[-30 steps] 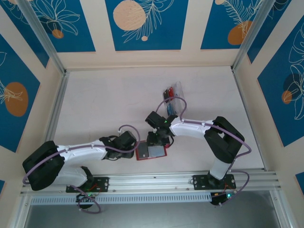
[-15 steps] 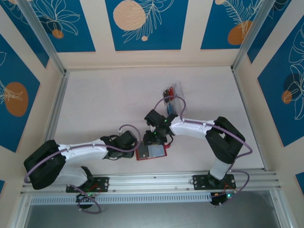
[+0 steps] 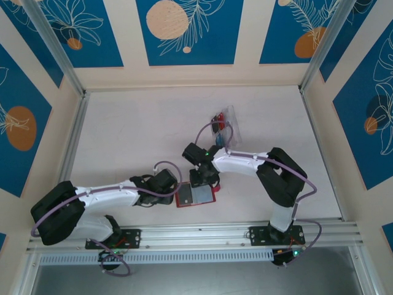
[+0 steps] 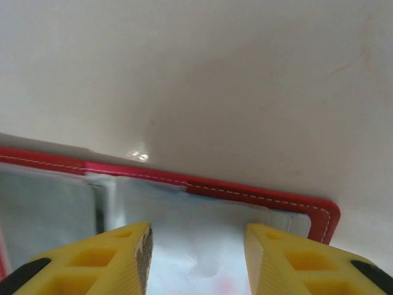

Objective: Put the credit cards into the card holder

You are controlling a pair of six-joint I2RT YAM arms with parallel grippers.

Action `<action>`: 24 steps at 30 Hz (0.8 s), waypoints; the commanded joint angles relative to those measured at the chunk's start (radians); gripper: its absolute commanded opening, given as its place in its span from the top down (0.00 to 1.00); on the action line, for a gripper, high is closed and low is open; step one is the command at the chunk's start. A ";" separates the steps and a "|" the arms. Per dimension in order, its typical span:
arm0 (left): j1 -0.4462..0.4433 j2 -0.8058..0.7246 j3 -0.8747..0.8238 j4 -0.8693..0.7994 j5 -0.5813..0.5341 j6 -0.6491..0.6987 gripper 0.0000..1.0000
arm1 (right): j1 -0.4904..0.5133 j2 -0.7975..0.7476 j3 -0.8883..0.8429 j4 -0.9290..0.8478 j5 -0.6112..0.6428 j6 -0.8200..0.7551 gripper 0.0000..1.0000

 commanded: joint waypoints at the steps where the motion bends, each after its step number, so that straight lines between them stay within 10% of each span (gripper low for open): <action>1: -0.005 0.097 -0.047 0.238 0.113 -0.015 0.55 | 0.027 0.038 0.023 -0.032 0.038 -0.008 0.56; 14: -0.005 0.120 -0.024 0.244 0.125 -0.003 0.56 | 0.049 0.014 0.011 0.013 -0.039 -0.001 0.99; 24: -0.008 0.141 -0.011 0.264 0.131 -0.008 0.56 | 0.024 -0.012 0.118 -0.060 -0.157 -0.001 1.00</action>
